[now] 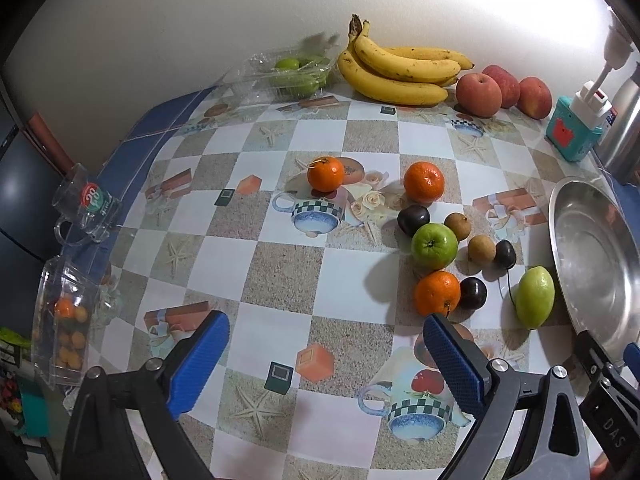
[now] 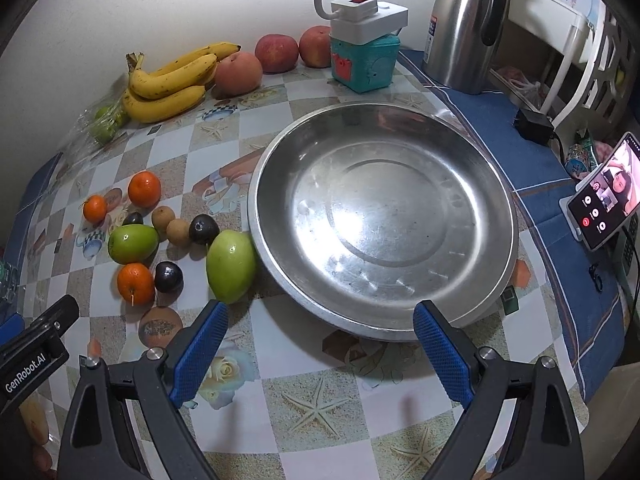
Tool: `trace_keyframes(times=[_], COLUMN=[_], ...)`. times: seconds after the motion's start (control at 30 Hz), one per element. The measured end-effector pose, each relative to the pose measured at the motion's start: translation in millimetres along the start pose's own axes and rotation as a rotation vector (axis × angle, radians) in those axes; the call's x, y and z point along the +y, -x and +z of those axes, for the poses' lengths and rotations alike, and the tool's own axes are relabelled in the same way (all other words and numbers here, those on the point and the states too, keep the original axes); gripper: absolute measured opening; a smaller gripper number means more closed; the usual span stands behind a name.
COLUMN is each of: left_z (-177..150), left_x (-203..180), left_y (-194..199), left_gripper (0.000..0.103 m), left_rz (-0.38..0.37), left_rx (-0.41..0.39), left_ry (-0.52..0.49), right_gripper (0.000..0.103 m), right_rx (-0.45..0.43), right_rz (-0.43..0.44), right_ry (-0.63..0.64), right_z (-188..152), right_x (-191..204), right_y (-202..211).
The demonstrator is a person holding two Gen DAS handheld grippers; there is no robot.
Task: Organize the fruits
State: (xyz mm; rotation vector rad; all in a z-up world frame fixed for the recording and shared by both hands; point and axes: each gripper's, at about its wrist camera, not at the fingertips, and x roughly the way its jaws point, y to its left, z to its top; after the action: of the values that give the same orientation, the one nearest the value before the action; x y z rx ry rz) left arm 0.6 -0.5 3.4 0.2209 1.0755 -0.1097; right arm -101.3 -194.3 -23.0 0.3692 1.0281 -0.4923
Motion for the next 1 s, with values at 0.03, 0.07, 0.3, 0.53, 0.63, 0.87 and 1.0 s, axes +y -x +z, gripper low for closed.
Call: trace_keyframes(times=[0.03,0.07,0.3,0.53,0.63,0.87,1.0], left_z=[0.0,-0.1,1.1,0.8,0.2,0.6,0.2], left_x=[-0.7,-1.5,-4.1,-5.0,-7.2,-8.5,-8.4], left_y=[0.3,0.9,3.5,3.9,4.4,3.2,3.2], left_gripper=[0.099,0.099,0.100,0.103,0.103,0.103,0.103], left_rz=[-0.002,-0.006,-0.022,-0.026,-0.036,-0.043,-0.046], left_rx=[-0.003,-0.007,-0.018,-0.016,-0.017,-0.008,-0.009], left_ry=[-0.001,-0.002,-0.006,-0.020,-0.031,-0.046,-0.047], right_gripper=[0.094,0.094,0.094,0.094,0.094,0.094,0.094], right_rx=[0.001,0.001,0.001,0.006,0.009,0.012,0.014], right_rz=[0.002,0.005,0.012,0.010,0.007,0.002,0.000], right_ry=[0.001,0.000,-0.004,0.002,0.007,0.006,0.010], right_z=[0.0,0.1,0.3,0.0,-0.5,-0.9,-1.0], right_x=[0.3,0.4,-1.1,-0.4,0.9,0.8,1.5], right_y=[-0.1,-0.2,0.9,-0.3,-1.1,-2.2,-2.0])
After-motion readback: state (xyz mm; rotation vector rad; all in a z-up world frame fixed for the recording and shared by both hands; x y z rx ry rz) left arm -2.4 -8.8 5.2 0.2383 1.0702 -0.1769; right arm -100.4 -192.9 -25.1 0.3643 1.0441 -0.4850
